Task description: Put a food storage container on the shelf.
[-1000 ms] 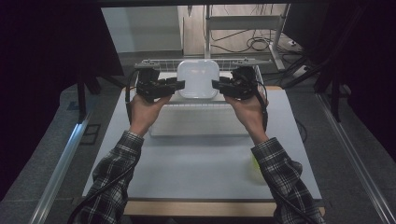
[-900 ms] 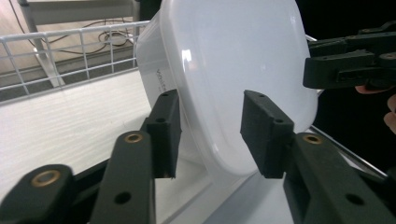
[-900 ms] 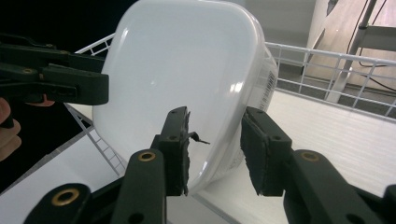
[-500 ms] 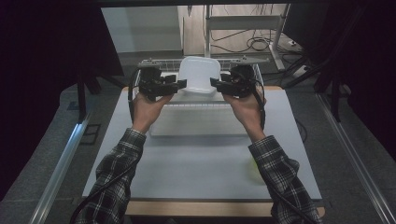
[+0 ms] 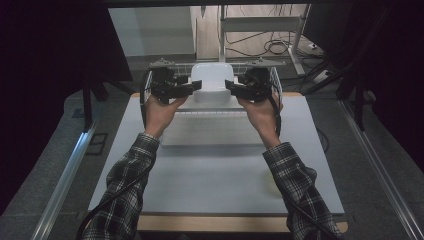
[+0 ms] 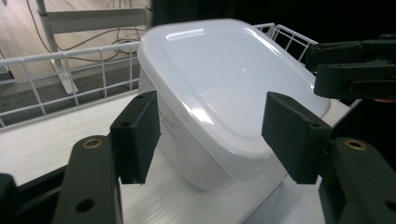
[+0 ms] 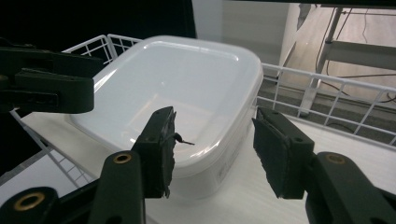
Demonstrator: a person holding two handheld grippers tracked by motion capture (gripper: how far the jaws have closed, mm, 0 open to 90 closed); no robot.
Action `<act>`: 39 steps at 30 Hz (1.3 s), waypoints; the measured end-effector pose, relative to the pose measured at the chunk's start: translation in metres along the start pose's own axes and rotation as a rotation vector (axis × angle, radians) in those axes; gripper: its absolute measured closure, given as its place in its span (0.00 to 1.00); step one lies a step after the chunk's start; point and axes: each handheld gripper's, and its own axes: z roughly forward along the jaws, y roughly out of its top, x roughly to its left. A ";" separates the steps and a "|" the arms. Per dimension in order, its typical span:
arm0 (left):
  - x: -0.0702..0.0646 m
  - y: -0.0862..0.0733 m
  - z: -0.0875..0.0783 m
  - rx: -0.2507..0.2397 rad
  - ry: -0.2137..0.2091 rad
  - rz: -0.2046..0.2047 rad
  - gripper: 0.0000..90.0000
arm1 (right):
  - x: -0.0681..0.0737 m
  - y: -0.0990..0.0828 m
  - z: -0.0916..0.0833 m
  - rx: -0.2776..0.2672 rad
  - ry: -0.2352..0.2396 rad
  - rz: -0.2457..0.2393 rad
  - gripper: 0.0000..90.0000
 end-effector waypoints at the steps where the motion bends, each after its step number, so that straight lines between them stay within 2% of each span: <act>1: 0.000 0.001 0.000 -0.002 0.003 0.001 0.38 | -0.001 0.000 0.000 -0.004 -0.006 -0.005 0.52; 5: 0.002 0.003 -0.003 -0.013 0.006 0.008 0.33 | -0.003 0.002 0.000 -0.001 -0.020 -0.013 0.50; 11: 0.001 -0.001 -0.009 -0.025 -0.029 0.011 0.25 | -0.005 -0.001 -0.007 -0.009 0.028 0.004 0.44; 16: -0.001 -0.008 -0.017 -0.025 -0.057 0.025 0.19 | -0.004 -0.006 -0.016 -0.010 0.064 -0.003 0.38; 22: -0.006 -0.020 -0.028 0.002 -0.066 0.066 0.13 | -0.003 -0.015 -0.027 -0.011 0.109 -0.006 0.31; 28: -0.012 -0.035 -0.039 -0.004 -0.096 0.068 0.10 | -0.002 -0.026 -0.036 -0.005 0.140 -0.007 0.26; 32: -0.018 -0.046 -0.047 0.006 -0.105 0.088 0.08 | 0.001 -0.034 -0.041 0.010 0.156 -0.026 0.23; 35: -0.022 -0.054 -0.052 0.013 -0.104 0.112 0.07 | 0.003 -0.041 -0.046 0.009 0.172 -0.032 0.21; 39: -0.027 -0.067 -0.057 0.011 -0.115 0.122 0.06 | 0.005 -0.051 -0.051 0.018 0.194 -0.030 0.18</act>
